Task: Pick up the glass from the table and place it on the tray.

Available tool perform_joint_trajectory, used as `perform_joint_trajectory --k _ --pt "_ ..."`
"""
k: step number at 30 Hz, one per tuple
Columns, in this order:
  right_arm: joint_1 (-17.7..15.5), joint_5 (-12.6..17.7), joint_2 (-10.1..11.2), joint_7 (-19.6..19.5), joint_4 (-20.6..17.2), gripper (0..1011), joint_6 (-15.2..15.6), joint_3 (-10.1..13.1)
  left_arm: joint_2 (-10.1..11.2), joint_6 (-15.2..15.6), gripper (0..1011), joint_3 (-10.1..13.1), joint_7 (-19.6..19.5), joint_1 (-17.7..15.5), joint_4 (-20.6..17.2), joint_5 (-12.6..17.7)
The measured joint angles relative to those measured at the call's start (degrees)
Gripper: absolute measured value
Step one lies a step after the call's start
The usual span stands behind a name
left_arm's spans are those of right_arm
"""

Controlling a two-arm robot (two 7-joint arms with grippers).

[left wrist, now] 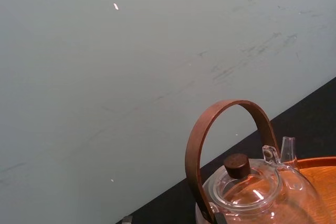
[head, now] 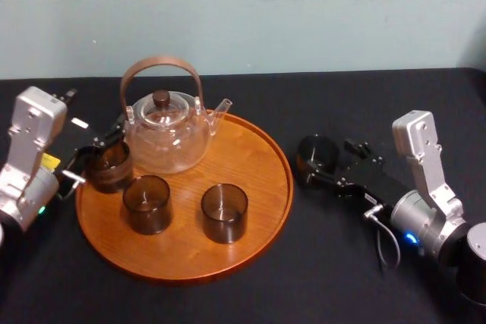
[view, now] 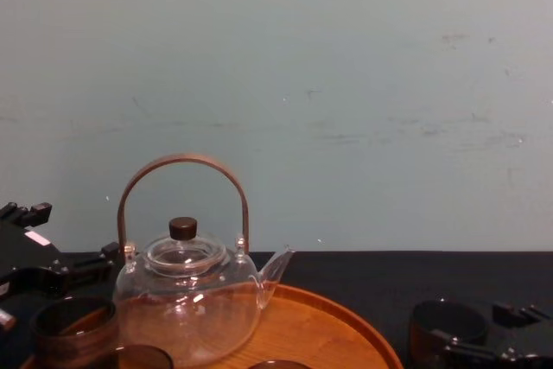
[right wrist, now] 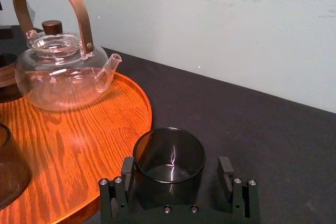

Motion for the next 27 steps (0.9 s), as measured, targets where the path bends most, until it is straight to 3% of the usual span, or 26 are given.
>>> perform_joint_trajectory --k 27 --pt "4.79 0.22 -1.3 1.84 7.26 1002 -2.05 -1.57 0.0 0.0 1001 0.0 0.0 0.0 0.0 0.0"
